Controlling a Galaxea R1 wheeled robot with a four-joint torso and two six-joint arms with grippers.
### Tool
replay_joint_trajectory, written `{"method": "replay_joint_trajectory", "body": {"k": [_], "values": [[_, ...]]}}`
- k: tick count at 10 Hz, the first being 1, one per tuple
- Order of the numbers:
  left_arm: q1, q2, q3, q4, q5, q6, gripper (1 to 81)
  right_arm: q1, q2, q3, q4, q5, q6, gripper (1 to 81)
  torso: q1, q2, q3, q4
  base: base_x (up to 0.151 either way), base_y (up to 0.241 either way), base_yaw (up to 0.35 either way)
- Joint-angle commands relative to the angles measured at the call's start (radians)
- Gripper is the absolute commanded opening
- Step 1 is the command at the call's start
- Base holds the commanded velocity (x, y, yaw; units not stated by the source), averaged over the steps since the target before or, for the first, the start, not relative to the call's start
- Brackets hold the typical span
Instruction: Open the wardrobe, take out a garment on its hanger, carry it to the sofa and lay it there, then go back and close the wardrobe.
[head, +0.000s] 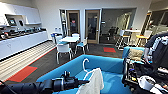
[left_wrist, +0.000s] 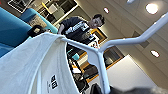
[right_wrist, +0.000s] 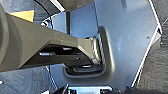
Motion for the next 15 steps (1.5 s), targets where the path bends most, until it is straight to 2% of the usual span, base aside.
{"method": "replay_joint_trajectory", "body": {"k": [1, 5, 6, 9, 10, 11, 15], "values": [[-0.145, -0.007, 0.034, 0.023, -0.058, 0.008, 1.0, 0.031, 0.004, 0.002, -0.007, -0.037, -0.002, 81.1, 0.0, 0.0, 0.0, 0.0, 0.066, 0.0, 0.0], [-0.145, -0.004, 0.035, 0.022, -0.058, 0.008, 1.0, 0.029, 0.004, 0.002, -0.007, -0.035, -0.002, 81.1, 0.0, 0.0, 0.0, 0.0, 0.071, 0.0, 0.0], [-0.144, -0.004, 0.035, 0.023, -0.058, 0.008, 1.0, 0.029, 0.005, 0.001, -0.007, -0.035, -0.002, 81.1, 0.001, 0.0, -0.05, 0.0, 0.074, 0.0, 0.0], [-0.145, -0.003, 0.037, 0.023, -0.058, 0.01, 1.0, 0.029, 0.004, 0.002, -0.007, -0.035, -0.002, 81.1, -0.001, 0.0, -0.128, 0.0, 0.074, 0.0, 0.0], [-0.145, -0.003, 0.037, 0.023, -0.058, 0.01, 1.0, 0.029, 0.004, 0.002, -0.007, -0.035, -0.002, 81.1, -0.001, 0.0, -0.069, 0.0, 0.074, 0.0, 0.0], [-0.145, -0.003, 0.035, 0.023, -0.062, 0.008, 1.0, 0.031, 0.004, 0.001, -0.007, -0.035, -0.004, 81.1, 0.0, 0.0, -0.095, 0.0, 0.074, 0.0, 0.0], [-0.145, 0.008, 0.034, 0.022, -0.067, 0.008, 1.0, 0.029, 0.004, 0.001, -0.007, -0.037, -0.005, 81.1, 0.001, 0.001, -0.109, 0.0, 0.074, 0.0, 0.0]]}}
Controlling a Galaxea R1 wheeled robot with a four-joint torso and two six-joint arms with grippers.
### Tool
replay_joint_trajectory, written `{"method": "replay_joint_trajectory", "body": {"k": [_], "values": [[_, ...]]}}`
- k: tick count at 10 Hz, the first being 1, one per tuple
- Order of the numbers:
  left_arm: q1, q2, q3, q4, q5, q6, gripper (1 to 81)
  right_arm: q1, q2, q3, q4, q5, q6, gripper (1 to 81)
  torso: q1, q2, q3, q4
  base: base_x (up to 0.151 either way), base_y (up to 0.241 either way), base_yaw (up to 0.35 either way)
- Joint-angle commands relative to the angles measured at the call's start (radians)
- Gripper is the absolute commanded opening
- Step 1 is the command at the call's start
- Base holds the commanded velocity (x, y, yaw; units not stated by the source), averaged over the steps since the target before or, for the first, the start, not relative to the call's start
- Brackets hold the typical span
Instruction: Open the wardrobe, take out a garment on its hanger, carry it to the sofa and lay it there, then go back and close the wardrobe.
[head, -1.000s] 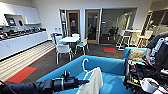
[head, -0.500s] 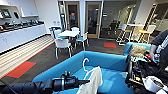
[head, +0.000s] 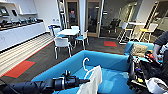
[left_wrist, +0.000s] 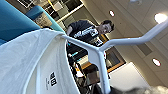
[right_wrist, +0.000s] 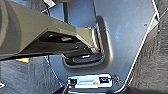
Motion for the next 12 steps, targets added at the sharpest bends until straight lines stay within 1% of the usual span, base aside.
{"method": "replay_joint_trajectory", "body": {"k": [1, 8, 11, 12], "values": [[-0.137, -0.007, 0.038, 0.02, -0.058, 0.007, 1.0, 0.01, 0.002, 0.002, -0.008, -0.041, -0.004, 81.1, 0.0, 0.0, 0.0, 0.0, 0.074, 0.0, 0.0], [-0.137, -0.015, 0.034, 0.022, -0.058, 0.01, 1.0, 0.013, 0.005, 0.001, -0.008, -0.041, -0.006, 81.1, 0.0, 0.0, 0.0, 0.0, 0.072, 0.0, 0.0], [-0.137, -0.029, 0.021, 0.029, -0.058, 0.01, 1.0, 0.015, 0.006, 0.001, -0.01, -0.041, -0.006, 81.1, 0.0, 0.001, 0.0, 0.0, 0.0, 0.0, 0.0], [-0.137, -0.039, -0.014, 0.029, -0.059, 0.008, 1.0, 0.021, 0.008, 0.004, -0.008, -0.041, -0.006, 81.1, 0.0, 0.001, 0.0, 0.0, 0.0, 0.0, 0.0]]}}
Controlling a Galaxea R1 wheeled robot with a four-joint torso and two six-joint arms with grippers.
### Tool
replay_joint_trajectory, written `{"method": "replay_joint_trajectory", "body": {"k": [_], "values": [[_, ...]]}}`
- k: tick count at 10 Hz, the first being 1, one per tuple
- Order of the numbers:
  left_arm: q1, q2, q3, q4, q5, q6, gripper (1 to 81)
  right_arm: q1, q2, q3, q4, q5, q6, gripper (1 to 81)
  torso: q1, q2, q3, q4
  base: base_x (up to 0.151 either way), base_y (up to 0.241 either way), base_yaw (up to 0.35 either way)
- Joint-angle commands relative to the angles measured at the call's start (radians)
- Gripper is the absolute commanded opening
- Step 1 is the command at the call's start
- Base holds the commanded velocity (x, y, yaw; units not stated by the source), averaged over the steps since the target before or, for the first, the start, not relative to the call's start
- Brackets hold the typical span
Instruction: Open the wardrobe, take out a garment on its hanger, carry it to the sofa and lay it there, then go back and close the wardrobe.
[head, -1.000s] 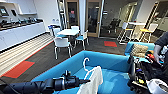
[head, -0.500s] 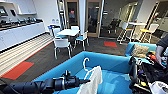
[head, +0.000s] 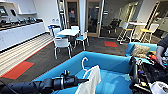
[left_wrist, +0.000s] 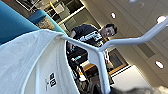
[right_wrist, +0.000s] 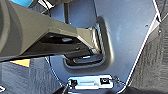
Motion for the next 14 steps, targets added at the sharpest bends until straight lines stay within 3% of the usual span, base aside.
{"method": "replay_joint_trajectory", "body": {"k": [1, 5, 6, 7, 9, 11, 12, 14], "values": [[-0.138, -0.04, -0.028, 0.023, -0.054, 0.008, 1.0, 0.019, 0.006, 0.004, -0.008, -0.04, -0.003, 81.1, 0.0, 0.0, 0.0, 0.0, 0.0, 0.0, 0.0], [-0.191, -0.09, -0.149, 0.011, -0.042, -0.001, 1.0, 0.031, 0.007, 0.001, -0.007, -0.042, -0.002, 81.1, 0.0, 0.0, 0.0, 0.0, 0.0, 0.0, 0.0], [-0.223, -0.086, -0.169, 0.005, -0.04, -0.01, 1.0, 0.033, 0.007, 0.001, -0.007, -0.048, -0.002, 81.1, 0.0, 0.0, -0.022, 0.0, 0.0, 0.0, 0.0], [-0.252, -0.074, -0.181, 0.003, -0.037, -0.027, 1.0, 0.033, 0.007, 0.002, -0.008, -0.048, -0.002, 81.1, 0.0, 0.0, -0.095, 0.0, 0.0, 0.0, 0.0], [-0.311, -0.009, -0.181, 0.003, -0.026, -0.075, 1.0, 0.038, 0.007, 0.005, -0.008, -0.049, -0.002, 81.1, -0.001, 0.0, -0.13, 0.0, 0.0, 0.0, 0.0], [-0.361, 0.087, -0.21, 0.005, 0.004, -0.121, 1.0, 0.038, 0.007, 0.004, -0.007, -0.049, -0.002, 81.1, 0.0, 0.0, -0.193, 0.0, 0.0, 0.0, 0.0], [-0.391, 0.132, -0.241, 0.006, 0.006, -0.148, 1.0, 0.039, 0.007, 0.004, -0.007, -0.049, -0.002, 81.1, 0.0, 0.0, -0.138, 0.0, 0.0, 0.0, 0.0], [-0.45, 0.221, -0.308, 0.003, 0.006, -0.193, 1.0, 0.042, 0.007, 0.002, -0.007, -0.049, 0.0, 81.1, 0.001, 0.001, -0.169, 0.0, 0.0, 0.0, 0.0]]}}
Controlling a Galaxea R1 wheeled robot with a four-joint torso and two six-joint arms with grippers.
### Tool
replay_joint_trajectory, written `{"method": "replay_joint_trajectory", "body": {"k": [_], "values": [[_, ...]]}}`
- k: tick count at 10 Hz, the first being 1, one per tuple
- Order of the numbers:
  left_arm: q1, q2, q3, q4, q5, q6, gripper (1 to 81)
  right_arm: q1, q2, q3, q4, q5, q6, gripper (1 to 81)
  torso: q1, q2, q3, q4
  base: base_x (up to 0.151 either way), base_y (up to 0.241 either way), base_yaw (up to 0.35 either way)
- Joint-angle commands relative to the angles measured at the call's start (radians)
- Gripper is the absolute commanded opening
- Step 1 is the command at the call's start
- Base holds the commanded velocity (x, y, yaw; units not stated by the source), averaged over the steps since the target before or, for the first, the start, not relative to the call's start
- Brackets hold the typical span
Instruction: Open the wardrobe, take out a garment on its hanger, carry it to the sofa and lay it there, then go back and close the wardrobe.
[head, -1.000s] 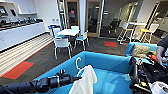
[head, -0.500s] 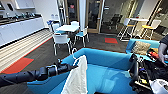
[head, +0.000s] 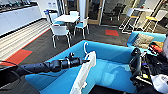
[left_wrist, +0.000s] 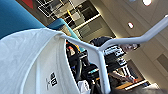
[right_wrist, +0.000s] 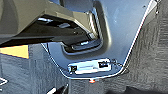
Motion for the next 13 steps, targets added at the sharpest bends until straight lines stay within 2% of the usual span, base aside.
{"method": "replay_joint_trajectory", "body": {"k": [1, 4, 5, 6, 8, 11, 12, 13], "values": [[-0.231, 0.099, -0.063, 0.004, -0.037, -0.07, 1.0, -0.005, -0.001, 0.002, -0.008, -0.049, 0.001, 81.1, 0.0, 0.0, 0.0, 0.0, 0.0, 0.0, 0.0], [-0.289, 0.208, -0.132, 0.004, -0.037, -0.096, 1.0, 0.0, -0.001, 0.005, -0.005, -0.049, 0.0, 81.1, 0.0, 0.0, 0.0, 0.0, 0.0, 0.0, 0.0], [-0.305, 0.225, -0.152, 0.004, -0.037, -0.11, 1.0, 0.003, 0.0, 0.005, -0.005, -0.049, -0.002, 81.1, 0.0, 0.0, -0.057, 0.0, 0.0, 0.0, 0.0], [-0.314, 0.245, -0.181, 0.004, -0.037, -0.122, 1.0, 0.004, 0.002, 0.005, -0.008, -0.049, -0.002, 81.1, 0.001, 0.0, -0.094, 0.0, 0.0, 0.0, 0.0], [-0.317, 0.291, -0.235, 0.004, -0.037, -0.131, 1.0, 0.01, 0.006, 0.005, -0.008, -0.069, -0.002, 81.1, 0.0, 0.0, -0.129, 0.0, 0.0, 0.0, 0.0], [-0.341, 0.359, -0.318, 0.001, -0.037, -0.136, 1.0, 0.013, 0.008, 0.005, -0.008, -0.083, -0.002, 81.1, 0.001, 0.001, -0.231, 0.0, 0.0, 0.0, 0.0], [-0.352, 0.366, -0.341, -0.007, -0.037, -0.142, 1.0, 0.013, 0.008, 0.005, -0.008, -0.083, 0.0, 81.1, 0.001, 0.002, -0.172, 0.0, 0.0, 0.0, 0.0], [-0.355, 0.368, -0.364, -0.006, -0.037, -0.142, 1.0, 0.013, 0.008, 0.005, -0.008, -0.083, 0.001, 81.1, 0.001, 0.002, -0.199, 0.0, 0.0, 0.0, 0.0]]}}
